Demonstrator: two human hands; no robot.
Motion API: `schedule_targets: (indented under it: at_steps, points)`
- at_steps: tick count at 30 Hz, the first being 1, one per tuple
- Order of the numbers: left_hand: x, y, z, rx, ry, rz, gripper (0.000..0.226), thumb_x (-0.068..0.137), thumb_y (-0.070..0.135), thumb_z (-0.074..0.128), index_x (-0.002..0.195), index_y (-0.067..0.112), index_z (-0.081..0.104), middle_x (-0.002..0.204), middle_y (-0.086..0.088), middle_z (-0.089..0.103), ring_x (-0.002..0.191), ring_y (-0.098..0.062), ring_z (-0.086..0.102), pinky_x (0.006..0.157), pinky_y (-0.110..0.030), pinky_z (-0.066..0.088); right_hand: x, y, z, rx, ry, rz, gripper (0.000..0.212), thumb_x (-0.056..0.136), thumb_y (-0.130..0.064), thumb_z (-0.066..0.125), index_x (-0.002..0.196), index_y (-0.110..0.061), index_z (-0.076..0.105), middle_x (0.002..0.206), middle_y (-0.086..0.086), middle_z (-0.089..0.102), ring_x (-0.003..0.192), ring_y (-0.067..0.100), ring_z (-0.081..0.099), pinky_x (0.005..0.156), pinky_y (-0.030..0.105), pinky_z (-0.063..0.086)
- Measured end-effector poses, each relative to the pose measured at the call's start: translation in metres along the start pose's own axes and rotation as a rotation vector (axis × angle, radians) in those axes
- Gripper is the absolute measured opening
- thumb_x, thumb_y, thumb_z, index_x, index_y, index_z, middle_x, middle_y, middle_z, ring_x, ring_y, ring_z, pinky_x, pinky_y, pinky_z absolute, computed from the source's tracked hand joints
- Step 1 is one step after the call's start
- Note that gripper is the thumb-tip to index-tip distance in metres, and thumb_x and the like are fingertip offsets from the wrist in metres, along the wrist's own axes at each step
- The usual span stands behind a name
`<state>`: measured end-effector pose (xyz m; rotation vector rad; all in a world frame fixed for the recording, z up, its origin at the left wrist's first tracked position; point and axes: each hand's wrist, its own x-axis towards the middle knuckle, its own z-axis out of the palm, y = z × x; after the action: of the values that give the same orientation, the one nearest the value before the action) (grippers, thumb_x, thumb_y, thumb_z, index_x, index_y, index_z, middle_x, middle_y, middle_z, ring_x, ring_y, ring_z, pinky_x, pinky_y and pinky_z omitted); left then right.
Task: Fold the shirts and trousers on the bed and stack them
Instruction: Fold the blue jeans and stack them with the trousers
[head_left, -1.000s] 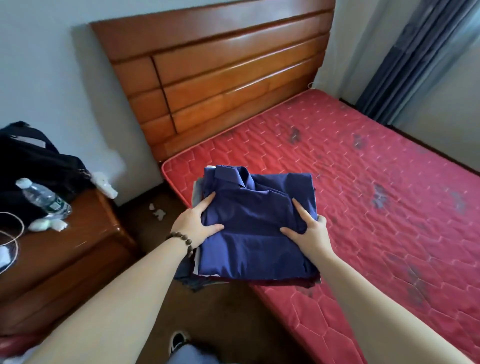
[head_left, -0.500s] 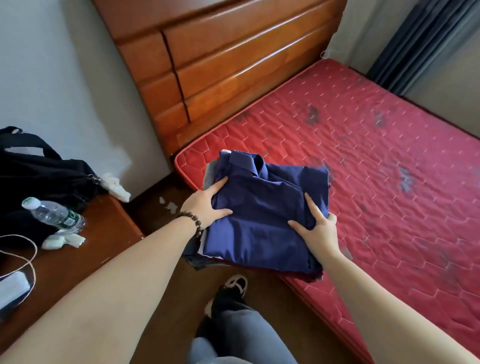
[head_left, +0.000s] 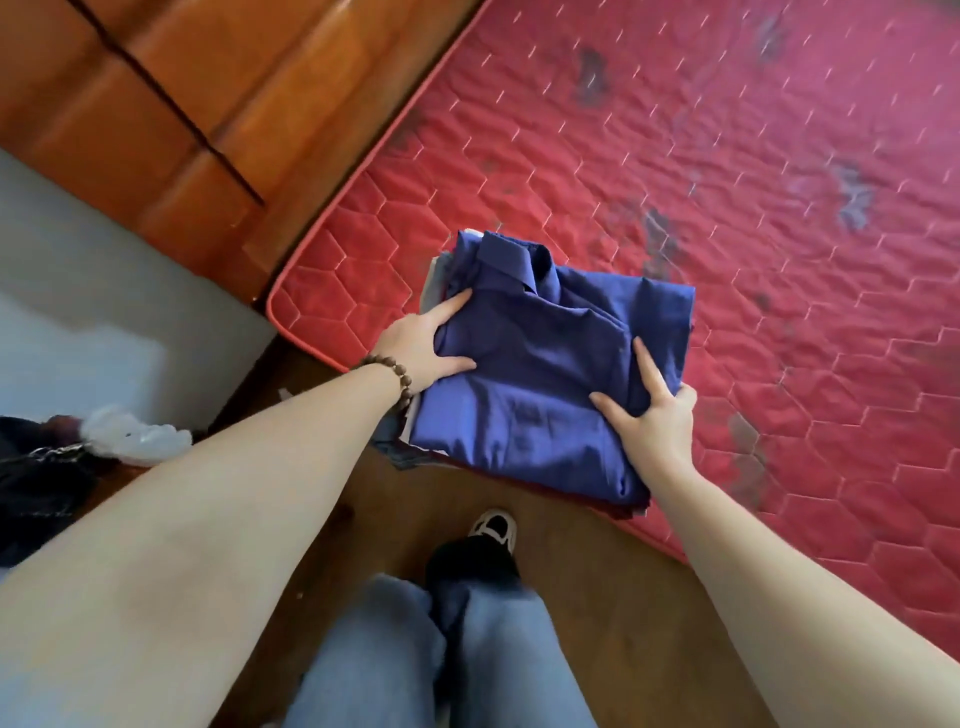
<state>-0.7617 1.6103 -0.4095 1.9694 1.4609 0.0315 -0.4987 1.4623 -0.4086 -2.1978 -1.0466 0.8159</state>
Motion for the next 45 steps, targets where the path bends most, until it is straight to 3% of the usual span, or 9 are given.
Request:
schedule_targets:
  at_steps: [14,20,22,25,29,31,34,39,45]
  points:
    - [0.159,-0.074,0.044,0.09,-0.14,0.079,0.09,0.073,0.053,0.073,0.143,0.057,0.016,0.114,-0.022,0.061,0.105,-0.043,0.057,0.085,-0.039,0.047,0.087,0.032,0.113,0.056,0.139,0.162,0.08,0.072,-0.051,0.077,0.134,-0.065,0.028,0.13,0.005,0.032,0.114,0.021,0.05,0.098,0.021,0.03]
    - [0.184,-0.11,0.085,0.104,-0.291,-0.002,0.095,0.071,0.07,0.065,0.14,0.064,0.0,0.112,-0.029,0.049,0.108,-0.044,0.053,0.095,-0.04,0.044,0.121,0.069,0.146,-0.132,-0.041,0.306,0.082,0.073,-0.064,0.068,0.136,-0.067,0.017,0.148,0.018,0.023,0.133,0.039,0.036,0.111,0.041,0.03]
    - [0.184,-0.11,0.085,0.118,-0.295,-0.004,0.092,0.071,0.075,0.06,0.139,0.065,-0.001,0.129,-0.03,0.04,0.121,-0.045,0.045,0.104,-0.044,0.038,0.123,0.067,0.141,-0.139,-0.095,0.316,0.077,0.077,-0.065,0.063,0.138,-0.066,0.016,0.154,0.02,0.017,0.139,0.037,0.03,0.113,0.04,0.026]
    - [0.169,-0.101,0.08,0.145,-0.086,0.001,0.075,0.082,0.069,0.05,0.144,0.058,0.009,0.158,-0.022,0.002,0.146,-0.039,0.005,0.115,-0.053,0.016,0.121,0.051,0.127,-0.196,-0.057,0.358,0.064,0.084,-0.068,0.05,0.14,-0.062,0.02,0.159,0.017,-0.006,0.147,0.033,0.01,0.117,0.053,0.014]
    - [0.147,-0.073,0.089,0.151,0.399,0.438,0.048,0.085,0.018,0.055,0.133,0.014,0.055,0.147,-0.019,0.04,0.141,-0.037,0.029,0.111,-0.055,0.027,0.108,0.014,0.144,-0.563,0.347,-0.114,0.053,0.09,-0.031,0.052,0.142,-0.022,0.045,0.156,0.022,0.017,0.144,0.04,0.016,0.109,0.066,0.014]
    - [0.144,-0.061,0.109,0.295,0.327,0.632,0.047,0.081,0.012,0.059,0.129,0.01,0.059,0.144,-0.017,0.046,0.139,-0.035,0.035,0.112,-0.054,0.027,0.101,0.005,0.176,-0.654,0.272,-0.352,0.051,0.086,-0.016,0.052,0.136,-0.008,0.051,0.151,0.021,0.033,0.142,0.037,0.027,0.11,0.065,0.019]
    - [0.146,-0.061,0.139,0.527,0.041,0.566,0.061,0.093,0.044,0.045,0.149,0.027,0.031,0.159,-0.01,0.017,0.147,-0.037,0.009,0.117,-0.056,0.005,0.091,0.021,0.212,-0.836,-0.018,-0.329,0.051,0.1,-0.026,0.038,0.148,-0.011,0.033,0.158,0.009,0.023,0.147,0.024,0.015,0.115,0.059,0.008]
    - [0.156,-0.08,0.154,0.559,0.036,0.491,0.068,0.086,0.063,0.024,0.149,0.038,0.023,0.161,-0.004,0.012,0.144,-0.048,0.002,0.117,-0.058,0.003,0.101,0.053,0.199,-0.868,0.052,-0.268,0.056,0.094,-0.05,0.035,0.145,-0.028,0.039,0.155,0.001,0.032,0.144,0.02,0.025,0.116,0.059,0.001]
    - [0.161,-0.073,0.149,0.512,-0.108,0.416,0.063,0.093,0.061,0.027,0.151,0.041,0.009,0.162,0.002,-0.007,0.145,-0.04,-0.014,0.116,-0.05,-0.009,0.106,0.064,0.176,-0.816,-0.143,-0.164,0.061,0.096,-0.058,0.024,0.152,-0.037,0.011,0.162,-0.005,-0.002,0.148,0.011,-0.005,0.116,0.056,-0.007]
